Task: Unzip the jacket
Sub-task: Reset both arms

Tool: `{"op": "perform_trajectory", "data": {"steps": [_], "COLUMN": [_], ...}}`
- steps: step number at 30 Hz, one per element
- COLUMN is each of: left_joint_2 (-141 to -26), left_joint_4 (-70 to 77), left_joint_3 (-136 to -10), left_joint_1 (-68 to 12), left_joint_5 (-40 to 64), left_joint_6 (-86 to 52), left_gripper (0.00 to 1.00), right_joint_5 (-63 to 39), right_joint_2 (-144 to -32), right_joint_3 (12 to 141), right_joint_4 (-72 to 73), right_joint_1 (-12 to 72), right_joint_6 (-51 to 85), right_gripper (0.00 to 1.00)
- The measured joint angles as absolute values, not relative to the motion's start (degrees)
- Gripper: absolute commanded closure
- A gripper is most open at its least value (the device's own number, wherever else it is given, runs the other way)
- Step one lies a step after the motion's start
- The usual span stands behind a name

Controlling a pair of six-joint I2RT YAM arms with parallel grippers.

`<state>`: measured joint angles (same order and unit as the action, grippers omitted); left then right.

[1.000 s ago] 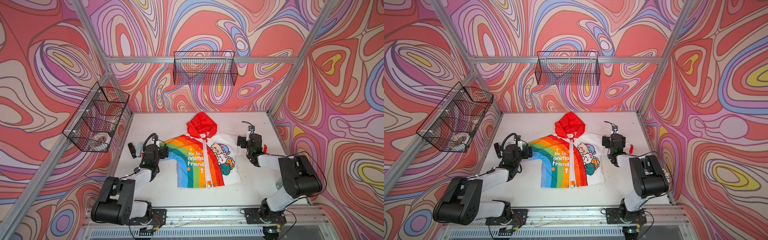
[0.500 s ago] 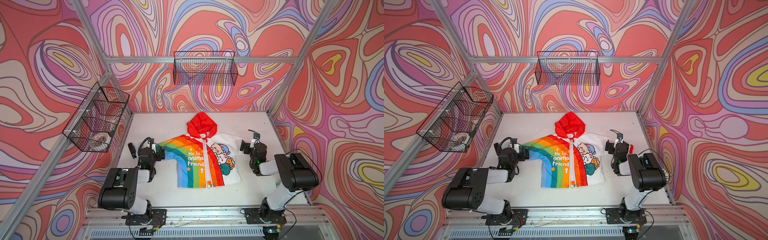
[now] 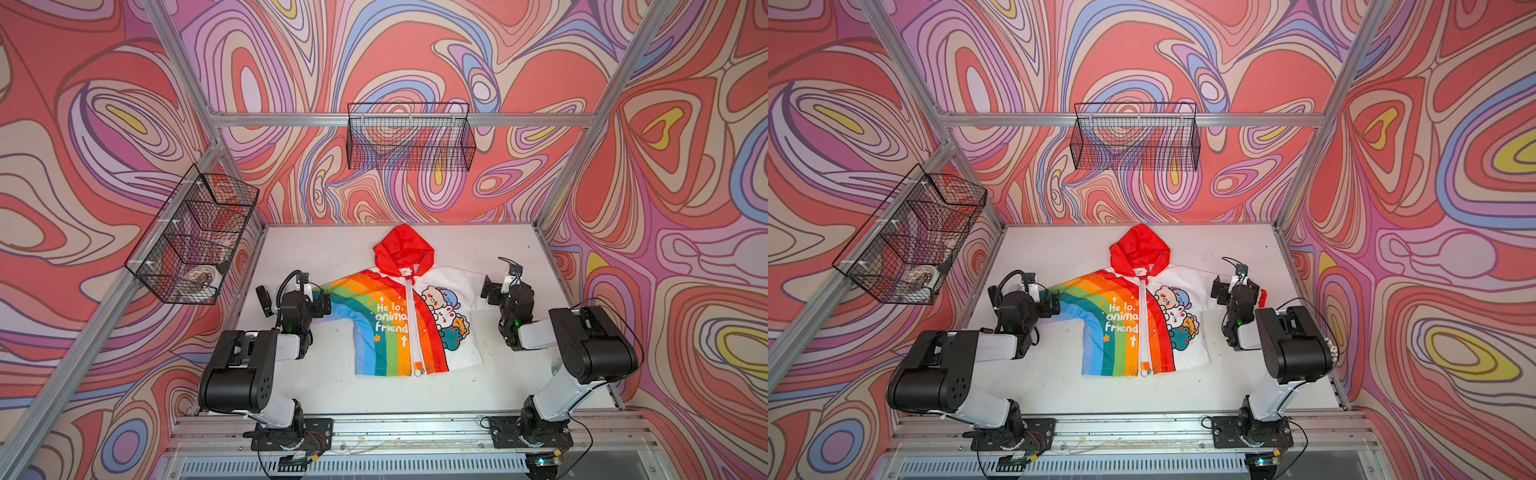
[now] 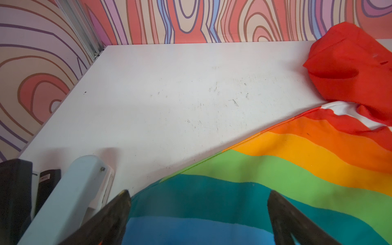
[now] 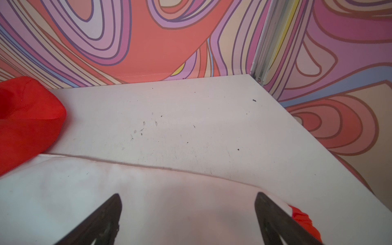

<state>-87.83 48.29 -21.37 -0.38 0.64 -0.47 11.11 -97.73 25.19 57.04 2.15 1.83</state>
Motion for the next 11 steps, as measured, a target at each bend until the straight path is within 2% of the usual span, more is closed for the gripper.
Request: {"op": "perform_trajectory", "data": {"steps": [11], "left_joint_2": [-87.83], "left_joint_4": [48.27], "left_joint_3": [-21.37], "left_joint_1": [-0.36], "left_joint_5": [0.36], "left_joint_6": [-0.69], "left_gripper": [0.00], "right_joint_5": [11.11], "right_joint_2": [-97.73], "right_joint_3": [25.19], "right_joint_4": [57.04], "right_joint_1": [2.15], "right_joint_6": [1.83], "right_gripper": [0.02]}}
